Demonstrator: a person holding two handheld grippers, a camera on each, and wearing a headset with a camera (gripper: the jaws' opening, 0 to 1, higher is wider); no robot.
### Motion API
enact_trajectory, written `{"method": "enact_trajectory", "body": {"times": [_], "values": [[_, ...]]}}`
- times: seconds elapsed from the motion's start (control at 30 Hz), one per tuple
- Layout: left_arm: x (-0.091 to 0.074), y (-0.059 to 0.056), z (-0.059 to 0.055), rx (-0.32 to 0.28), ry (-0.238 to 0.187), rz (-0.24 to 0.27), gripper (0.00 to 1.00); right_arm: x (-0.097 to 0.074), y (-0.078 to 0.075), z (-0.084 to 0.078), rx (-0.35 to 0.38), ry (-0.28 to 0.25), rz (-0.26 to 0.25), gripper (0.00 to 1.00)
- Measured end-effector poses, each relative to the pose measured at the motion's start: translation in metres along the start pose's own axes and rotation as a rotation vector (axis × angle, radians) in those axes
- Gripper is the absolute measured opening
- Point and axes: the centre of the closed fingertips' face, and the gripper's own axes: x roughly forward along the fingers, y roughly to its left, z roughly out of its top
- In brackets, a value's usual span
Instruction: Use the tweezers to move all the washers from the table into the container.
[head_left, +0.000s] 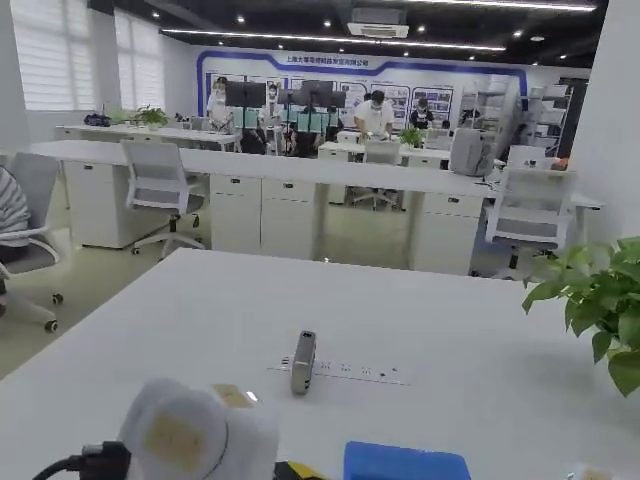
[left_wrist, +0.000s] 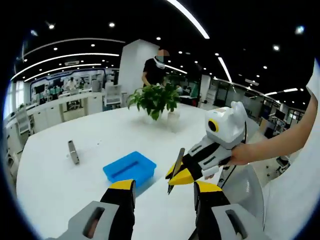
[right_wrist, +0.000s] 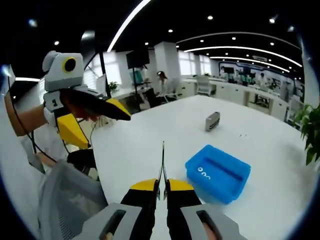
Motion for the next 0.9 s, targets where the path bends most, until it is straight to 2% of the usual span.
{"method": "enact_trajectory", "body": {"times": [0.03, 0.1, 0.17, 0.23, 0.27, 0.3, 0.33, 0.43, 0.5, 0.57, 0.63, 0.67, 0.73, 0.9], "values": [[0.003, -0.002, 0.005, 0.005, -0.012, -0.025, 0.43, 0.000, 0.004, 0.000, -0.028, 0.017, 0.020, 0.03], [0.007, -0.004, 0.013, 0.001, -0.032, -0.063, 0.40, -0.002, 0.009, 0.005, -0.045, 0.014, 0.050, 0.03], [0.009, -0.007, 0.017, 0.018, -0.031, -0.099, 0.37, -0.004, 0.014, 0.009, -0.047, 0.015, 0.090, 0.03], [0.011, -0.010, 0.022, 0.041, -0.039, -0.134, 0.34, -0.008, 0.025, 0.014, -0.055, 0.009, 0.165, 0.03], [0.012, -0.014, 0.024, 0.048, -0.036, -0.174, 0.32, -0.009, 0.029, 0.014, -0.063, 0.010, 0.192, 0.03], [0.012, -0.015, 0.025, 0.044, -0.039, -0.182, 0.30, -0.010, 0.031, 0.014, -0.068, 0.014, 0.212, 0.03], [0.013, -0.021, 0.027, 0.050, -0.037, -0.229, 0.29, -0.011, 0.033, 0.015, -0.073, 0.014, 0.221, 0.03], [0.010, -0.037, 0.031, 0.035, -0.043, -0.337, 0.28, -0.014, 0.047, 0.014, -0.108, 0.031, 0.302, 0.03], [0.008, -0.041, 0.035, 0.026, -0.055, -0.371, 0.28, -0.015, 0.054, 0.012, -0.120, 0.039, 0.339, 0.03], [0.007, -0.046, 0.035, 0.029, -0.054, -0.404, 0.25, -0.017, 0.065, 0.011, -0.129, 0.047, 0.396, 0.03], [0.003, -0.058, 0.031, 0.041, -0.044, -0.490, 0.24, -0.018, 0.071, 0.007, -0.139, 0.062, 0.427, 0.03], [0.003, -0.061, 0.031, 0.048, -0.052, -0.511, 0.24, -0.017, 0.073, 0.006, -0.164, 0.061, 0.435, 0.03], [0.002, -0.065, 0.028, 0.031, -0.053, -0.546, 0.21, -0.019, 0.080, 0.002, -0.175, 0.069, 0.478, 0.03], [0.001, -0.071, 0.021, 0.046, -0.045, -0.592, 0.15, -0.021, 0.088, -0.001, -0.187, 0.076, 0.528, 0.03]]}}
